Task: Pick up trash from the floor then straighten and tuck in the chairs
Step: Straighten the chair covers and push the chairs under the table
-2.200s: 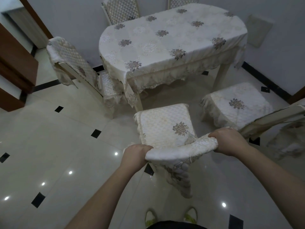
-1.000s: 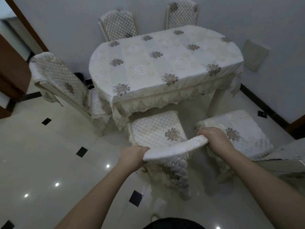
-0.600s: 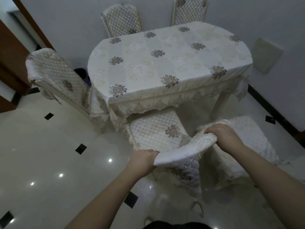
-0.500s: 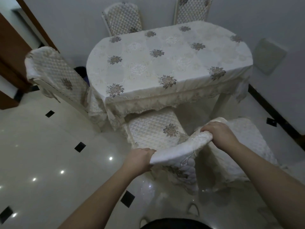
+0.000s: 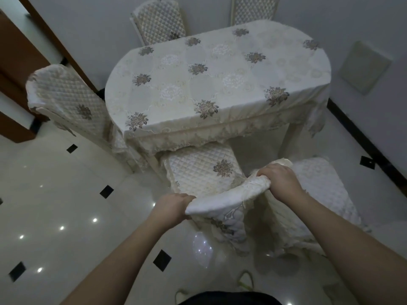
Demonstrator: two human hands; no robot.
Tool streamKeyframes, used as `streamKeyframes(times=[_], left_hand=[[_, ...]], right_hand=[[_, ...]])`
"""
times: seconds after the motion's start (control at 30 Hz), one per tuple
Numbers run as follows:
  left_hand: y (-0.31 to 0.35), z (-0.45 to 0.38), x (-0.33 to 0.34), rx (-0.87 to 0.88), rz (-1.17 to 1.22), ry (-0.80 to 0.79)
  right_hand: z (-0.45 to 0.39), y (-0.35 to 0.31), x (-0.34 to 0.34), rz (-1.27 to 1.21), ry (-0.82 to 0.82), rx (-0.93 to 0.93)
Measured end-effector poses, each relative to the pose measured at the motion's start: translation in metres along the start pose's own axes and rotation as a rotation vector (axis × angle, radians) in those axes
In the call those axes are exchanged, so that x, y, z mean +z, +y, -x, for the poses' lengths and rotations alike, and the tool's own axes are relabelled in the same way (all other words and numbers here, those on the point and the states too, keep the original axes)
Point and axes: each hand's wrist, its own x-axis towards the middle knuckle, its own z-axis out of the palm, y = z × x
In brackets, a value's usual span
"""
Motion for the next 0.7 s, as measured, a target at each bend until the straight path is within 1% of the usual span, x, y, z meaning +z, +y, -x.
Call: streamKeyframes(times=[0.1,0.2,0.3,0.4,0.5,0.63,0.7], left_hand=[[-0.018,-0.007,0.001,-0.095,-0.012,-0.042],[-0.031,-0.007,-0.01,-0.16,0.048,-0.143],[-0.049,0.001,-0.016,-0.173,-0.002,-0.131],[-0.063,0.003,-0.019,-0.198,-0.027,-0.147],[-0.08,-0.003,-0.019,-0.197,-0.004,-0.098],[-0.105,-0.007,-0.015,-0.198,-0.018,-0.103],[-0.121,-0.008,-0.012,-0.214,-0.041,-0.135]], right_hand=[[-0.008,-0.006,0.004,-0.01,0.014,-0.016],[-0.02,-0.023,0.007,0.017,0.029,-0.037],[-0.038,-0.048,0.008,0.116,-0.001,-0.062],[-0.053,-0.065,0.009,0.134,-0.032,-0.052],[-0.064,-0.071,0.012,0.174,-0.053,-0.036],[-0.077,-0.09,0.019,0.192,-0.078,-0.023],[-0.081,-0.103,0.023,0.188,-0.101,-0.02]])
